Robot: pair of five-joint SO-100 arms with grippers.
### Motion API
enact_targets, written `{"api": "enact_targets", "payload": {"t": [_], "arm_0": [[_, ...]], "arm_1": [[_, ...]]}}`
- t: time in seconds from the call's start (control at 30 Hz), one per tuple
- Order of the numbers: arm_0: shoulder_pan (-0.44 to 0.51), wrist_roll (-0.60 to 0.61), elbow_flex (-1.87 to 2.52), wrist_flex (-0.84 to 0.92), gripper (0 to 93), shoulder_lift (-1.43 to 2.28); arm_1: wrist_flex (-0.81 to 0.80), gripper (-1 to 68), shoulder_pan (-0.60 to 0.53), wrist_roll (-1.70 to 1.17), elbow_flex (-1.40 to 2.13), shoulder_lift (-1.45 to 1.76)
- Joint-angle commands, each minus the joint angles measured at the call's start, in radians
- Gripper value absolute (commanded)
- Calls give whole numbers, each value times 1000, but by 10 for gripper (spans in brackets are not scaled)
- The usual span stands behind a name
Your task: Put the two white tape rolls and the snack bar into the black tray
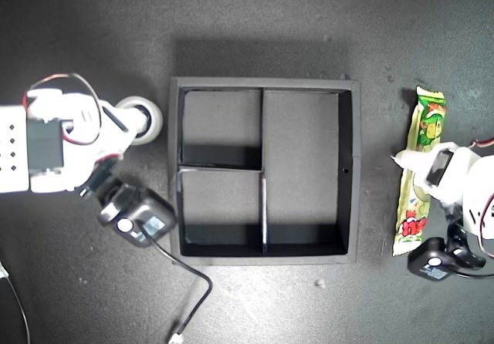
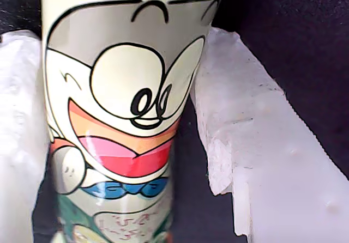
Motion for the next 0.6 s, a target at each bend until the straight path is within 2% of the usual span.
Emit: {"api": "enact_targets", "payload": {"t": [0.0, 0.13, 0.57], "arm_0": [[-29, 14, 2, -18, 66, 18], [-51, 23, -9, -8, 2, 46], [-29, 11, -173, 301, 1, 224]], "arm_1": [[-3, 126, 14, -15, -11, 5], [14, 109, 17, -17, -14, 5], [52, 85, 15, -32, -44, 5]]}}
